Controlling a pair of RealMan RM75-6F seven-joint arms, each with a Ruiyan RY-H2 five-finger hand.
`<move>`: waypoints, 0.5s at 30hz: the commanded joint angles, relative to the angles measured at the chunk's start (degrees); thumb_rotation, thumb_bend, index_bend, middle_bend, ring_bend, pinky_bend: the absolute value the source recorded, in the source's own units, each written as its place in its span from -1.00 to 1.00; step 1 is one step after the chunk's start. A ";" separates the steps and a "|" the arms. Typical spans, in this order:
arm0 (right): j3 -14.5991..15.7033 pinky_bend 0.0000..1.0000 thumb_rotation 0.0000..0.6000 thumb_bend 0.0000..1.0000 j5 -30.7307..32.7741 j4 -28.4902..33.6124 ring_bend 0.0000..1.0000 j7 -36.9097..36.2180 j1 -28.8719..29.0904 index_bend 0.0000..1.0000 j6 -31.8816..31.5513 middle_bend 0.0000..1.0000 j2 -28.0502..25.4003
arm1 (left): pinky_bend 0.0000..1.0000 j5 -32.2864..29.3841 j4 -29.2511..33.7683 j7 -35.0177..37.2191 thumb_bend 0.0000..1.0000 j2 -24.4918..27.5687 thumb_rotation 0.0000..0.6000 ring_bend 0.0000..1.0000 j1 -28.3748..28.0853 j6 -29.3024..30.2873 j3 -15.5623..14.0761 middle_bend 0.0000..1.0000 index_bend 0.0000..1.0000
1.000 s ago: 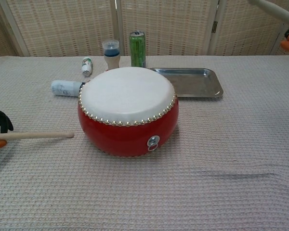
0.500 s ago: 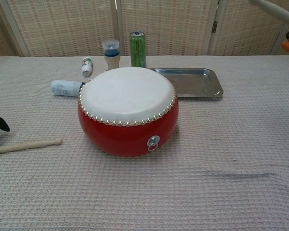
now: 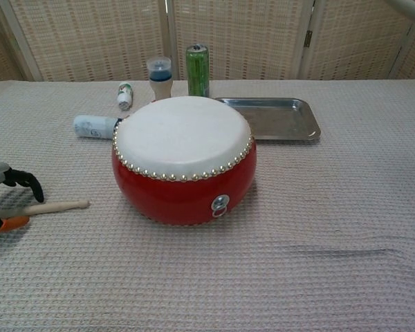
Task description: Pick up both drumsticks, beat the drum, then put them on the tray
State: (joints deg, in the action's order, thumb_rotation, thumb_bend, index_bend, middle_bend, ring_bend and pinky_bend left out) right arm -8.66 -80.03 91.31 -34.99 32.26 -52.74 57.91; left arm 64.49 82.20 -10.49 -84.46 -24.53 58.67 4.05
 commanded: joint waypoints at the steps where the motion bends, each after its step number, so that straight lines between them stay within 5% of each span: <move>1: 0.00 1.00 1.00 0.29 -0.22 -0.28 1.00 -0.45 -0.10 1.00 -0.16 1.00 0.08 | -0.71 -1.28 -0.12 -1.50 -0.22 -1.01 1.00 -0.71 -0.27 0.45 0.76 -0.59 -0.14; 15: 0.38 1.00 1.00 0.29 -0.86 -1.27 1.00 -1.84 -0.37 1.00 -0.04 1.00 0.21 | -0.71 -4.39 -0.26 -6.34 -0.20 -1.70 1.00 -0.69 -0.95 -0.65 0.50 -0.51 0.16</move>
State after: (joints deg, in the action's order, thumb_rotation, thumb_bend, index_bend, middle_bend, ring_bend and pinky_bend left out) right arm -8.28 -80.89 90.04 -36.83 31.88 -52.79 58.11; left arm 60.10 81.95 -16.81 -86.15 -25.48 57.99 4.55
